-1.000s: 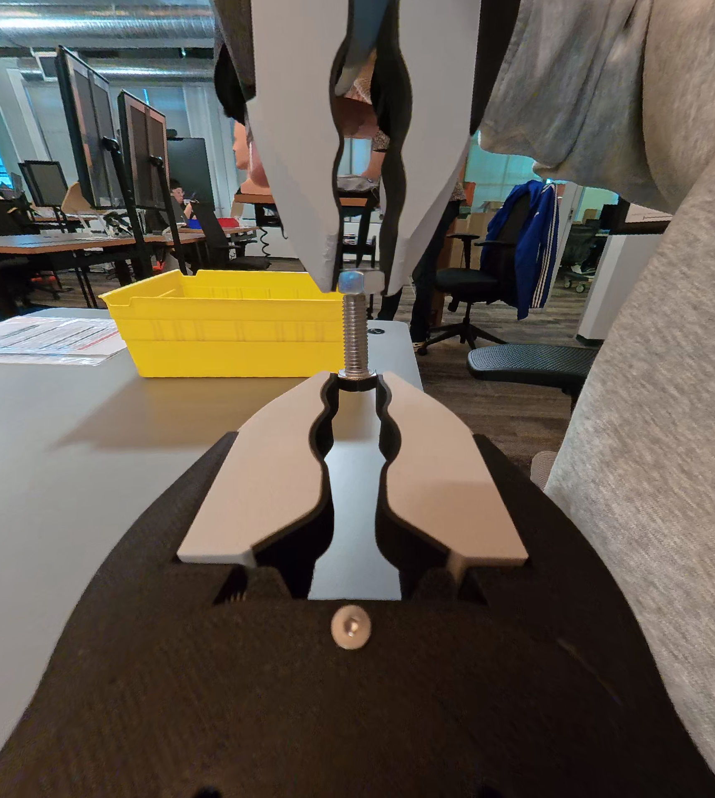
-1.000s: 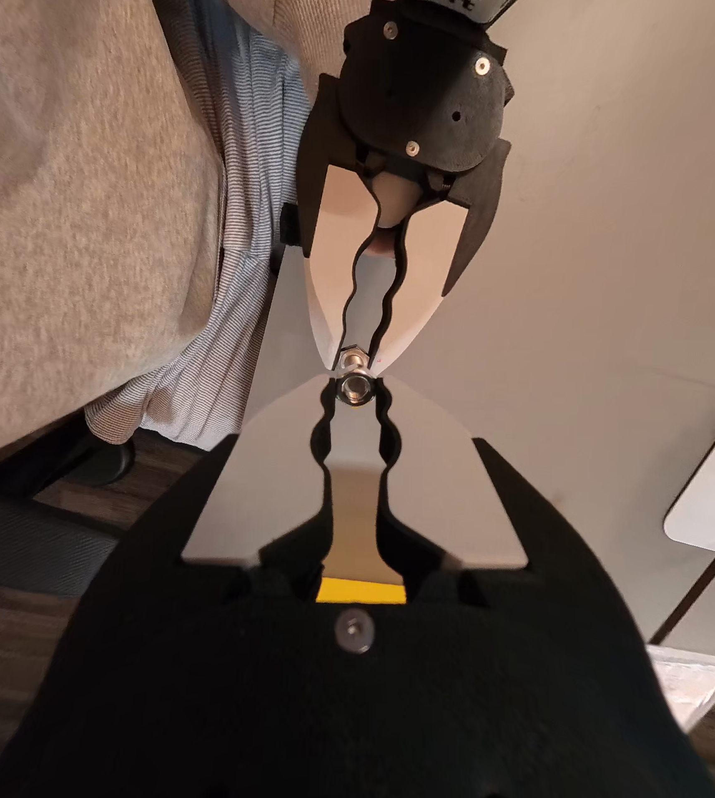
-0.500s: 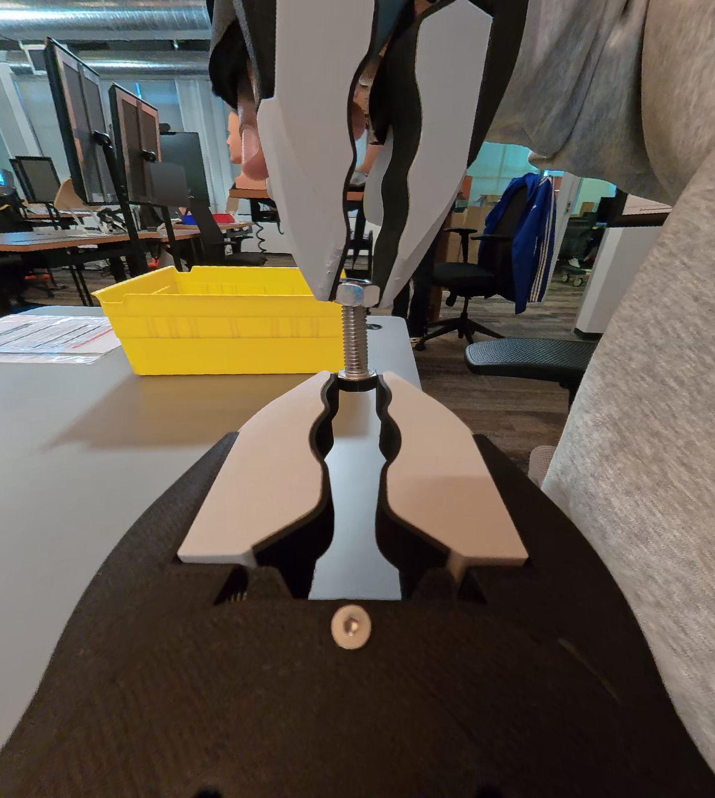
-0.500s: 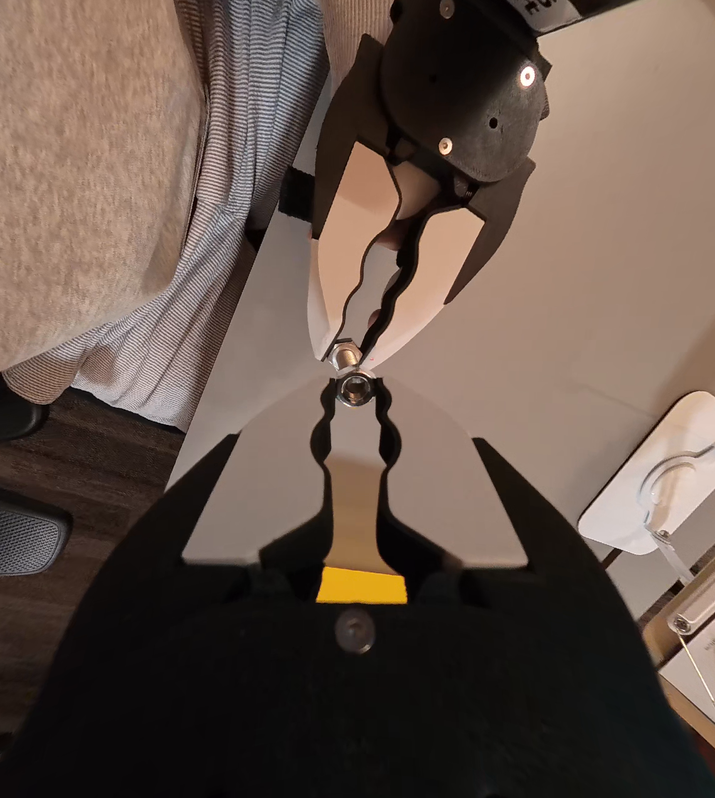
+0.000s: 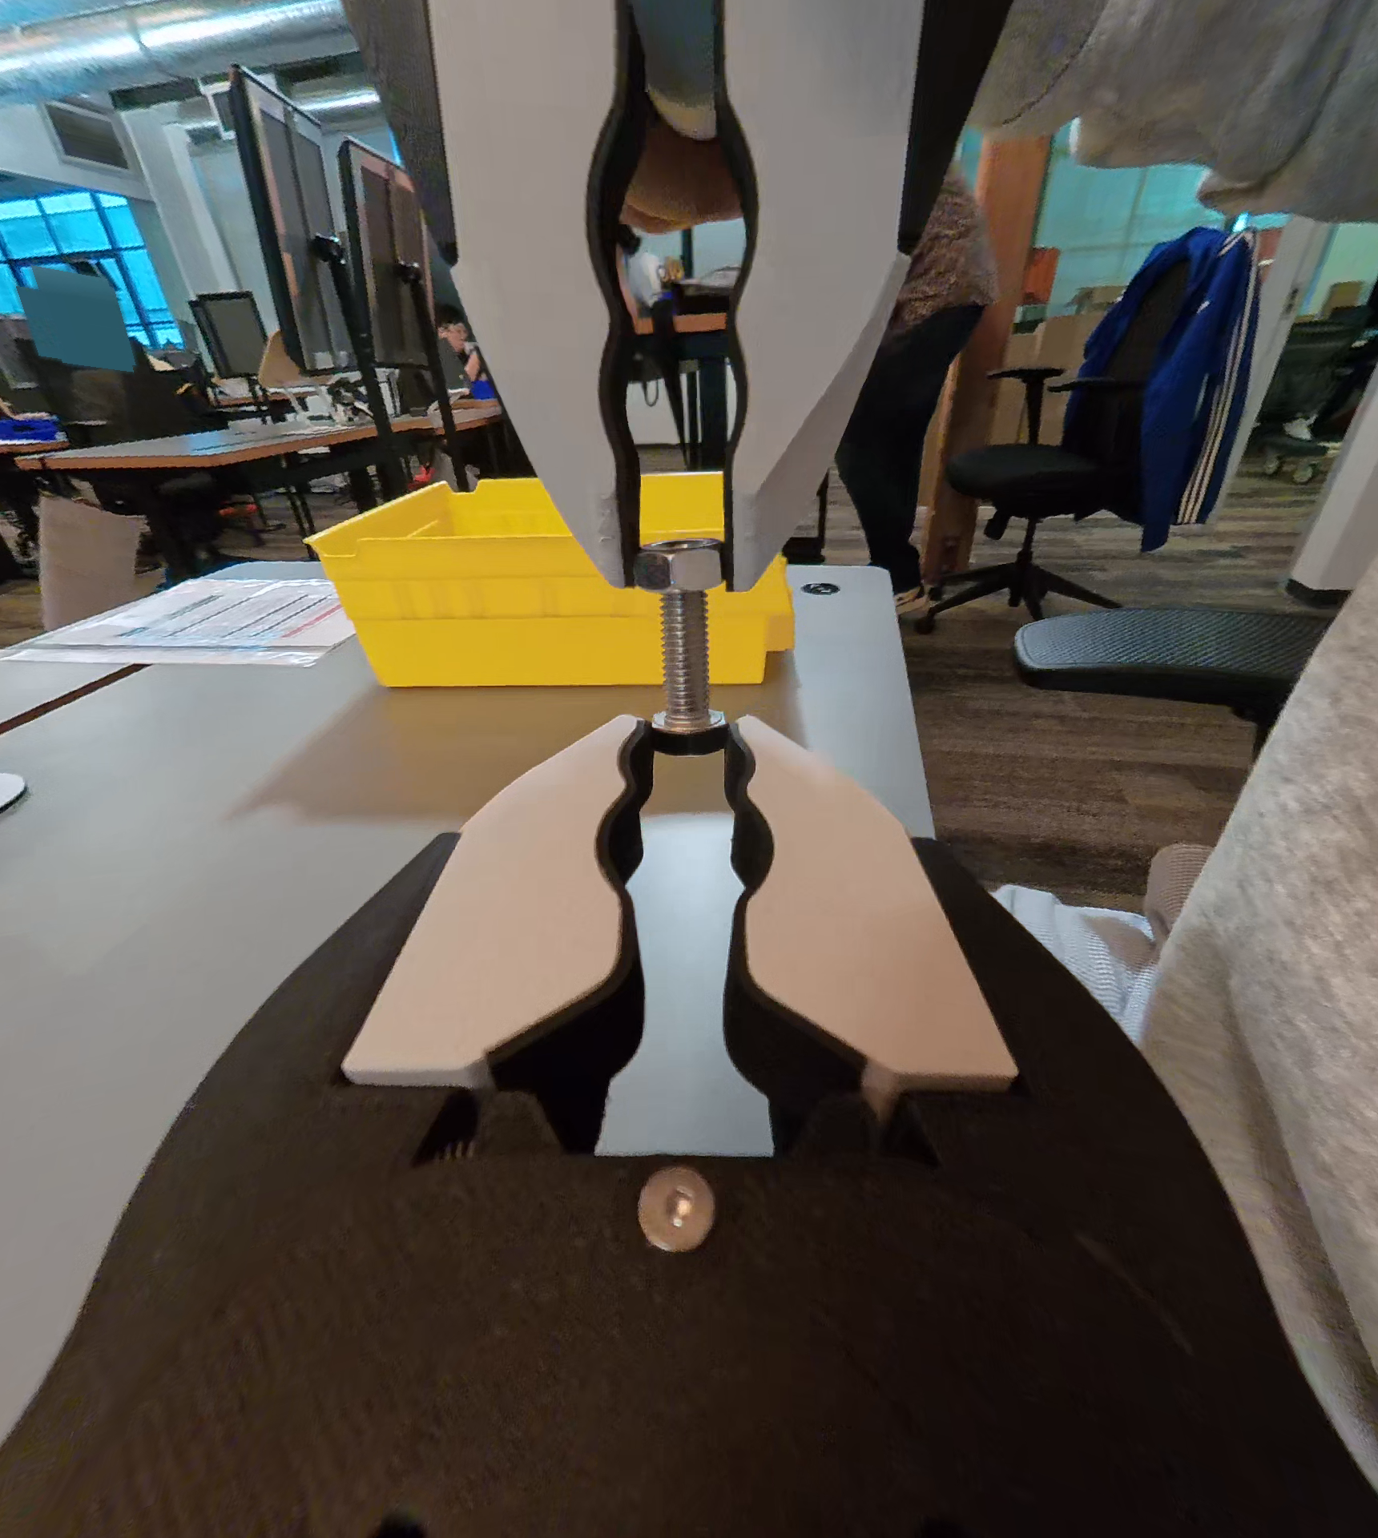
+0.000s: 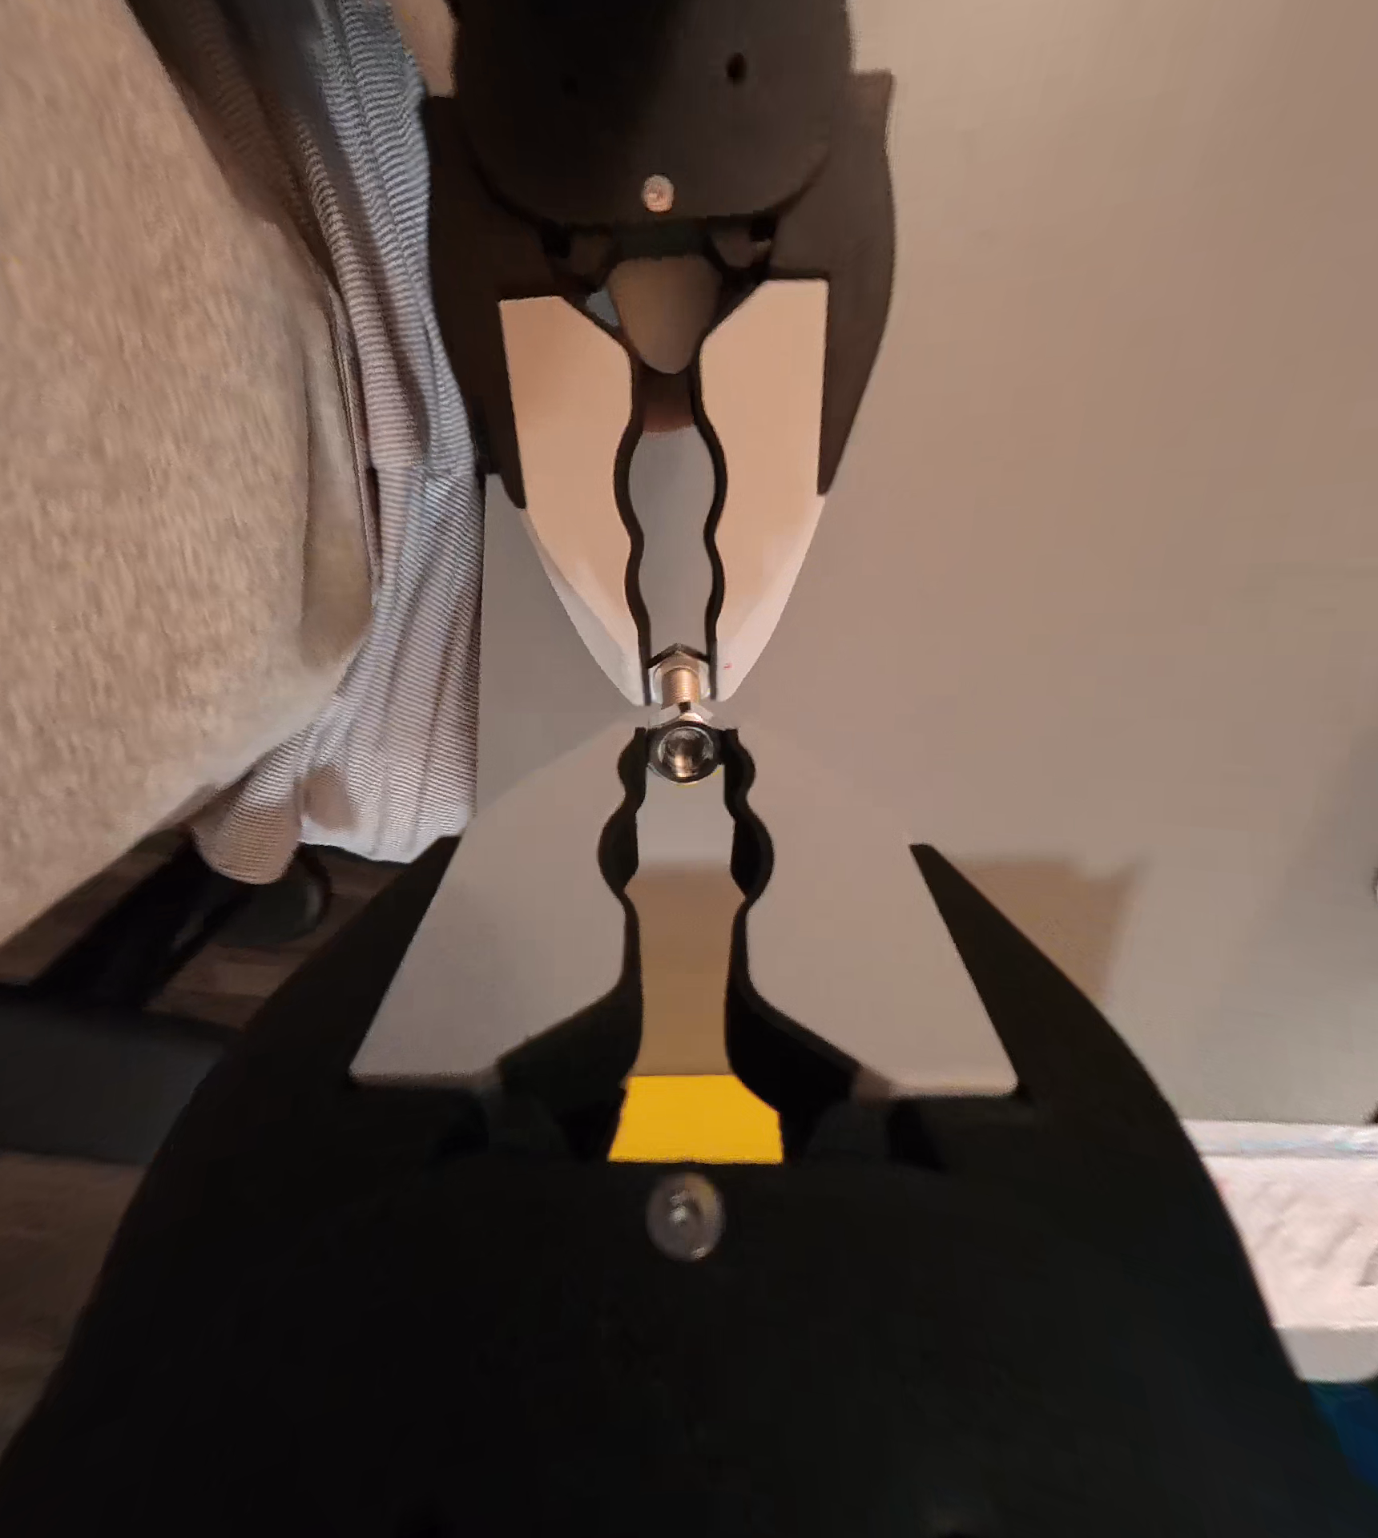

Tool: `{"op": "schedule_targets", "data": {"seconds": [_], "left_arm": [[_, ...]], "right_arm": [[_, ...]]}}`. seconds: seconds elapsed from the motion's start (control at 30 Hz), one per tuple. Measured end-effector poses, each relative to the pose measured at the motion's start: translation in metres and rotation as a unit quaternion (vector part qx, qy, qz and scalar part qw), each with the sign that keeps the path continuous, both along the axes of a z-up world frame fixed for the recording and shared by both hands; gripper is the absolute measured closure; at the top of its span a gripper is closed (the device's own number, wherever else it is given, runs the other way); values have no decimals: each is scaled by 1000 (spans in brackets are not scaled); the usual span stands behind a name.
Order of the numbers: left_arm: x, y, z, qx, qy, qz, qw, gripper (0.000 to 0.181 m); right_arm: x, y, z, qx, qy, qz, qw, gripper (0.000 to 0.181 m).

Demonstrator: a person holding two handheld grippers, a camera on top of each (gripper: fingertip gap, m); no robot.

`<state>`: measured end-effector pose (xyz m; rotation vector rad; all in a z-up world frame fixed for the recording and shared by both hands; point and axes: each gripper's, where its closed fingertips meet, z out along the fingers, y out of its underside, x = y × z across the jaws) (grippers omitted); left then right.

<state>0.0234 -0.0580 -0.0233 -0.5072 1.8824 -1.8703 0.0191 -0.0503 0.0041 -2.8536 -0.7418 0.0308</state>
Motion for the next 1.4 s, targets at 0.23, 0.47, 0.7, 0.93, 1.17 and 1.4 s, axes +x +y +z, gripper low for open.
{"op": "schedule_targets", "data": {"seconds": [0.23, 0.47, 0.7, 0.93, 1.17, 1.4], "left_arm": [[0, 1, 3, -6, 0, -2, 1000, 164], [-1, 0, 1, -5, 1, -9, 1000, 164], [-3, 1, 6, -19, -2, -17, 1000, 164], [-7, -1, 9, -27, -7, -29, 999, 164], [-8, -2, 7, -24, -6, -35, 999, 164], [-5, 0, 7, -41, 14, -36, 998, 164]], "right_arm": [[2, -1, -3, -8, 10, -14, 1000, 154], [-5, 7, 9, 23, 8, 22, 999, 147], [-6, 7, 13, 32, 7, 40, 999, 151], [-4, 1, 13, 21, 24, 32, 999, 156], [-8, -2, 6, 9, 35, 36, 999, 162], [-4, 0, 9, 18, -18, 72, 997, 163]]}}
